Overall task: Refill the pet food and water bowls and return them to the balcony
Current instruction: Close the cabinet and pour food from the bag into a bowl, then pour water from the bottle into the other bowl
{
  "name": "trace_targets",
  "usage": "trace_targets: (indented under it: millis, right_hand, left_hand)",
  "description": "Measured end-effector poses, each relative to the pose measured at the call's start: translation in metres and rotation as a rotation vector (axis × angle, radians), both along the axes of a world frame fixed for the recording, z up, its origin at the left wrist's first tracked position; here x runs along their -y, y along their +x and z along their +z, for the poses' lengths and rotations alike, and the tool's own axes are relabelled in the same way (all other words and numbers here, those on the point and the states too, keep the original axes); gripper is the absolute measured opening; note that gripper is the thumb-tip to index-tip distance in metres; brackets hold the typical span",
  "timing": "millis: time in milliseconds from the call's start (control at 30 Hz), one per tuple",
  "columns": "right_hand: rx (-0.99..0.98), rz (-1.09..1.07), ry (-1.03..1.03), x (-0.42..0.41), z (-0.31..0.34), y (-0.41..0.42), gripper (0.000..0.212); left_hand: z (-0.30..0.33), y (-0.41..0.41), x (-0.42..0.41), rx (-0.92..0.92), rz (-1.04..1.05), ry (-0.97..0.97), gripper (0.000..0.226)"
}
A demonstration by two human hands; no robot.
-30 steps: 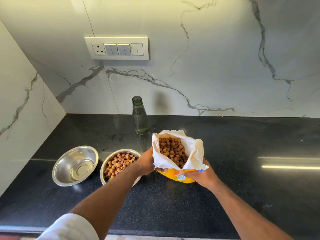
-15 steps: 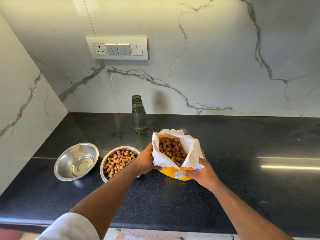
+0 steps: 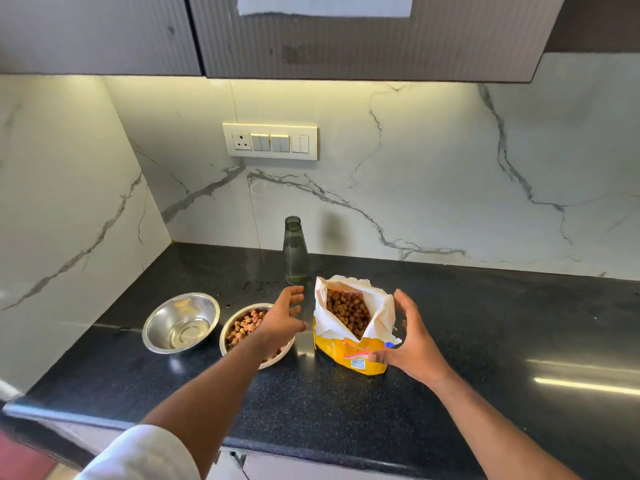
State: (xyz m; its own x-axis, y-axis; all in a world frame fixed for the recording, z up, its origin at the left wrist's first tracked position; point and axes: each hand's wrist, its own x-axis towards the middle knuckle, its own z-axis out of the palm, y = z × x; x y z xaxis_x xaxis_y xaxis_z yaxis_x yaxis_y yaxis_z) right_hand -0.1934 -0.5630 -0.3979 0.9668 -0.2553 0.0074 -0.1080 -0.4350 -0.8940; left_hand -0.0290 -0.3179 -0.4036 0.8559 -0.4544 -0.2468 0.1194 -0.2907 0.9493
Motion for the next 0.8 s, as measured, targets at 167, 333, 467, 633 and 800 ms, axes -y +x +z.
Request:
trace_targets:
  millis: [167, 333, 467, 633, 800]
  right_hand:
    - [0.081, 0.004, -0.054, -0.016, 0.032, 0.010, 0.144]
    - [0.191, -0.007, -0.160, -0.047, 0.063, 0.038, 0.131]
    - [0.237, -0.026, -0.119, -0.080, 0.079, 0.078, 0.125]
    - [0.197, -0.171, 0.092, -0.125, 0.080, 0.149, 0.114]
    - [0.143, -0.315, 0.166, -0.169, 0.060, 0.218, 0.108]
  left_hand:
    - [0.022, -0.006, -0.016, 0.018, 0.109, -0.090, 0.070]
    - [0.036, -0.001, -0.033, 0.077, 0.201, -0.103, 0.071]
    - [0.036, 0.017, -0.052, 0.099, 0.249, -0.104, 0.069]
    - [0.030, 0.055, -0.076, 0.094, 0.269, -0.095, 0.066]
    - [0.021, 0.107, -0.097, 0.056, 0.261, -0.096, 0.065]
